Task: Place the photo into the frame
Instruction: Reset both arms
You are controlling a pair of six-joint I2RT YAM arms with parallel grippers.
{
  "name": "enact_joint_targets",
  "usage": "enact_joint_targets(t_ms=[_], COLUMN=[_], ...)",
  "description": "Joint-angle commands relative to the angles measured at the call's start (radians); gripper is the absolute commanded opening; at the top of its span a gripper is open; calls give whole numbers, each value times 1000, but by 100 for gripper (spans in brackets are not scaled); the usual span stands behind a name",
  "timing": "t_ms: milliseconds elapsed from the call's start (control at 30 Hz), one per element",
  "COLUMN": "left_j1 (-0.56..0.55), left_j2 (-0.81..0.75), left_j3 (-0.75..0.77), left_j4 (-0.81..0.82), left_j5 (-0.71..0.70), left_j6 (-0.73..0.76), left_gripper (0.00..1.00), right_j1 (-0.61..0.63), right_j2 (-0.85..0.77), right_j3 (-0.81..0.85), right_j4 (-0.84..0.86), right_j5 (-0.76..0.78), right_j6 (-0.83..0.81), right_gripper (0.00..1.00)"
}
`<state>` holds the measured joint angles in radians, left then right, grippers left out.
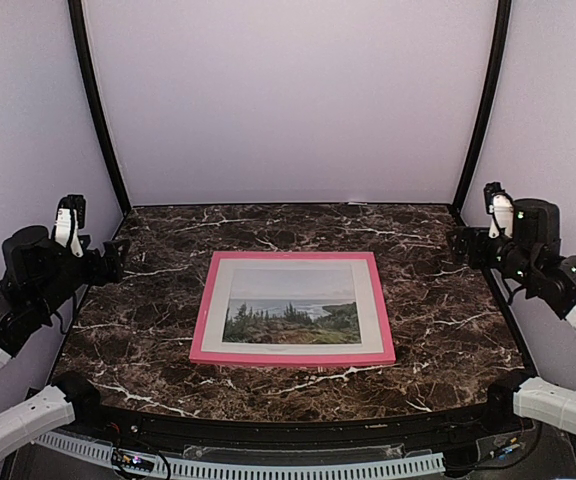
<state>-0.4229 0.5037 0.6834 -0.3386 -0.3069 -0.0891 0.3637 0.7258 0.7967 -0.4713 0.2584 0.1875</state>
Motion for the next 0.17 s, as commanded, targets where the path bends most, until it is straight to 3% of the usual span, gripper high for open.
enact_joint_targets(t_ms=[0, 133], left_j1=[6, 6], left_j2=[-11, -14], left_j3=[-14, -15], left_j4=[14, 15], left_j5=[-12, -3], left_j6=[10, 11], left_gripper=[99, 99], right_j1=[-3, -3], right_j2=[-14, -10], right_j3=[-12, -11], right_j4=[28, 29], right_j5=[-9, -22], right_j6=[-5, -5], right_gripper=[99, 99])
